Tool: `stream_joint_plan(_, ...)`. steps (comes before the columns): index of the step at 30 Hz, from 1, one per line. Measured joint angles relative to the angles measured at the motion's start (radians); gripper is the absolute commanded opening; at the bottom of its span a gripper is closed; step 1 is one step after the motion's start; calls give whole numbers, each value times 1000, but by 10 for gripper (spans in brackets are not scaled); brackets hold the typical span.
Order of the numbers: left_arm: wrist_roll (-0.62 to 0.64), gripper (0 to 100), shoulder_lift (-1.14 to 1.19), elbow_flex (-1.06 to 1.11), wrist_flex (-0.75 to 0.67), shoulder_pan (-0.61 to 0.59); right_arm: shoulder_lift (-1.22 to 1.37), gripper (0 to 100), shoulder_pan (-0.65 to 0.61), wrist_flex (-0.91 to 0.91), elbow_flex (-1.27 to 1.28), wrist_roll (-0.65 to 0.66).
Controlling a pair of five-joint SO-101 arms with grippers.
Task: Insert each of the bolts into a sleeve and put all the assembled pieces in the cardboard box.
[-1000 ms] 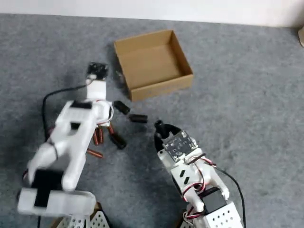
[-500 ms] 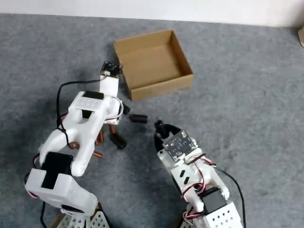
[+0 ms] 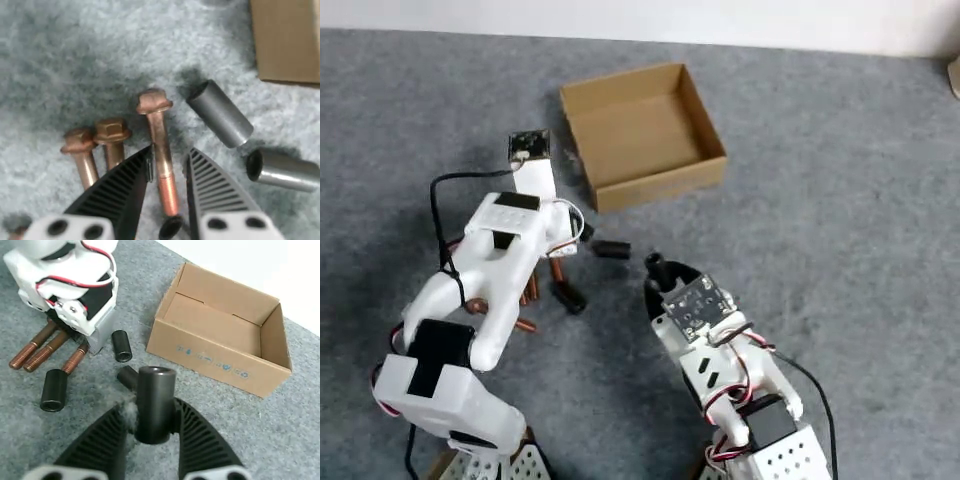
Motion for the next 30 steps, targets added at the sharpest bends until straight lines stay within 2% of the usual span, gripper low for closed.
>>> stream_joint_plan(4, 51, 112, 0, 0, 0, -23, 0, 5, 0, 0, 0, 0)
stream_joint_plan(13, 60, 109, 112, -66, 20, -72, 0, 5, 0, 0, 0, 0)
stream_joint_plan(21, 60, 107, 330, -345, 244, -66, 0, 5, 0, 0, 0, 0)
stream_joint_plan(23, 60, 88, 361, -408, 304, -38, 0, 5, 0, 0, 0, 0)
stream_joint_plan(26, 61, 0, 379, -496, 440, 3, 0, 5, 0, 0, 0, 0)
stream_joint_plan(30, 58, 4, 382, -506, 554, 80, 0, 5, 0, 0, 0, 0)
